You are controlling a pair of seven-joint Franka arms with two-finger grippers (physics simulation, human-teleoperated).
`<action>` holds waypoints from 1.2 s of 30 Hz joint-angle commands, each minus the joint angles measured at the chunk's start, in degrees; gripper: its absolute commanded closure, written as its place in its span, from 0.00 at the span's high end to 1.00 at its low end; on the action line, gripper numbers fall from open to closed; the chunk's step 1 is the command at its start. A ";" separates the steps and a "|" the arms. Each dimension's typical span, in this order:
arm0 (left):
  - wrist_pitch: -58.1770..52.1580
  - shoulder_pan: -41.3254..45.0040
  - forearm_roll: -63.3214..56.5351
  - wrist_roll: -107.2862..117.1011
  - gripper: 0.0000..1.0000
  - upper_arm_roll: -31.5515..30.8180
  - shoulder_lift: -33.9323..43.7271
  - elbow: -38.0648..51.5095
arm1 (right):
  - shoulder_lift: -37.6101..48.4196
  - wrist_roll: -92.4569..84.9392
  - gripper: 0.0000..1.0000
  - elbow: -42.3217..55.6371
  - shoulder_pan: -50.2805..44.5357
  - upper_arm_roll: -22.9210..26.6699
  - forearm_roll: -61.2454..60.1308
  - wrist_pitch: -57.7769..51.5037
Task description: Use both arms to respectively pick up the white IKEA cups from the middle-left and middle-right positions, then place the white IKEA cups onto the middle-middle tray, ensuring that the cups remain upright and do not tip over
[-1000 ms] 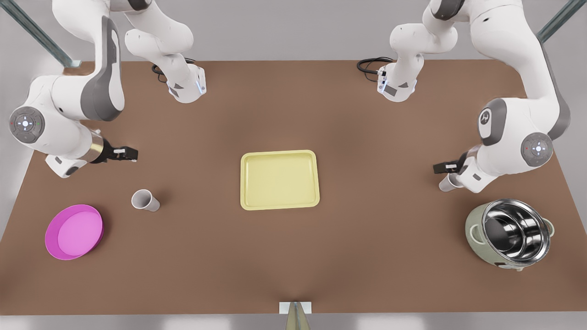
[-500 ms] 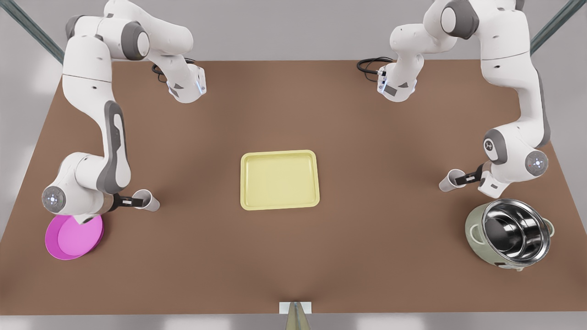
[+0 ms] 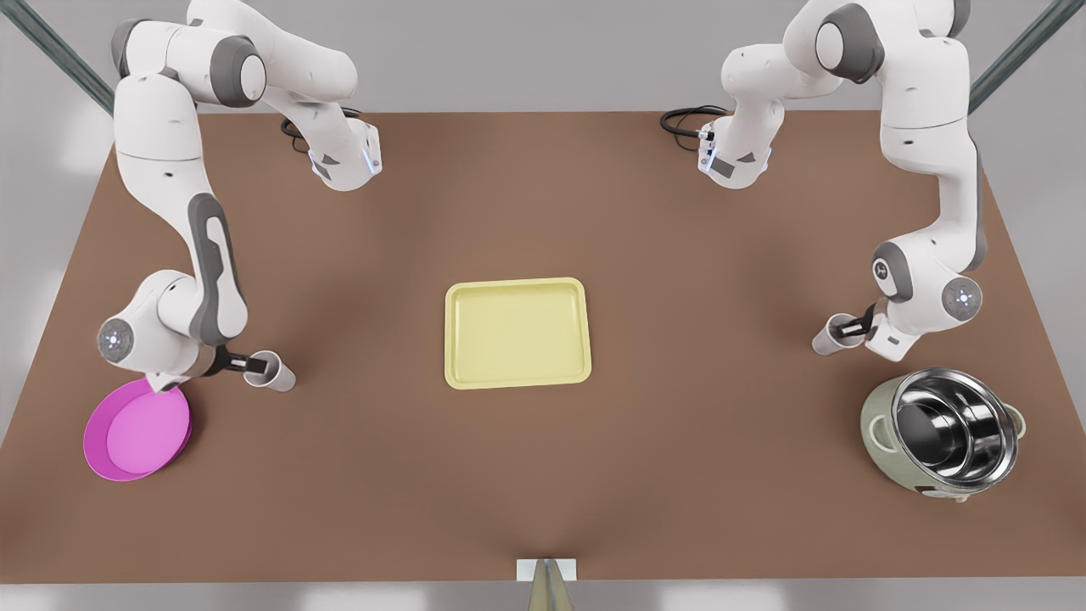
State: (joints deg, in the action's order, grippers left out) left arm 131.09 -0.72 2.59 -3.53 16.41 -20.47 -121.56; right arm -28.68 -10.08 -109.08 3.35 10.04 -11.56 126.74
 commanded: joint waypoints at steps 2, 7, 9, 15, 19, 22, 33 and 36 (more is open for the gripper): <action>1.09 0.10 3.30 -3.15 0.21 -0.15 0.08 0.36 | 0.03 -5.13 1.00 -0.61 -0.09 -0.28 -0.22 4.92; -1.01 2.82 3.99 1.15 0.21 -3.58 0.17 4.48 | -0.59 -5.04 0.51 -0.34 -0.71 -0.63 -0.13 4.92; -13.05 4.06 7.25 6.50 0.21 -11.04 -0.80 16.35 | -0.68 -5.04 0.41 0.36 -0.97 -1.43 -0.13 4.65; -13.32 10.55 6.81 41.75 0.21 -30.56 -5.89 26.63 | -0.23 -4.51 0.26 4.84 -0.97 -5.91 -0.57 2.81; -7.96 19.87 6.81 52.39 0.21 -30.65 -10.29 29.53 | -1.03 -3.81 0.25 13.54 -9.23 -7.23 -4.70 0.35; -5.32 23.13 6.90 57.14 0.21 -30.65 -14.51 32.26 | -4.10 -3.81 0.21 18.46 -14.42 -7.23 -5.14 0.61; 4.17 28.31 6.55 59.25 0.21 -30.65 -19.35 31.73 | 0.81 -4.07 0.21 7.40 -32.17 -7.32 -4.35 10.62; 4.17 28.14 6.46 59.16 0.45 -30.65 -19.78 31.73 | 4.16 -4.07 0.21 -1.40 -35.34 -7.40 -4.44 16.87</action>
State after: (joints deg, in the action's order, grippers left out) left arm 133.81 27.43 9.23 39.36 -14.26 -40.37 -89.84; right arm -25.20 -14.44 -108.83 -31.41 2.66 -16.24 136.10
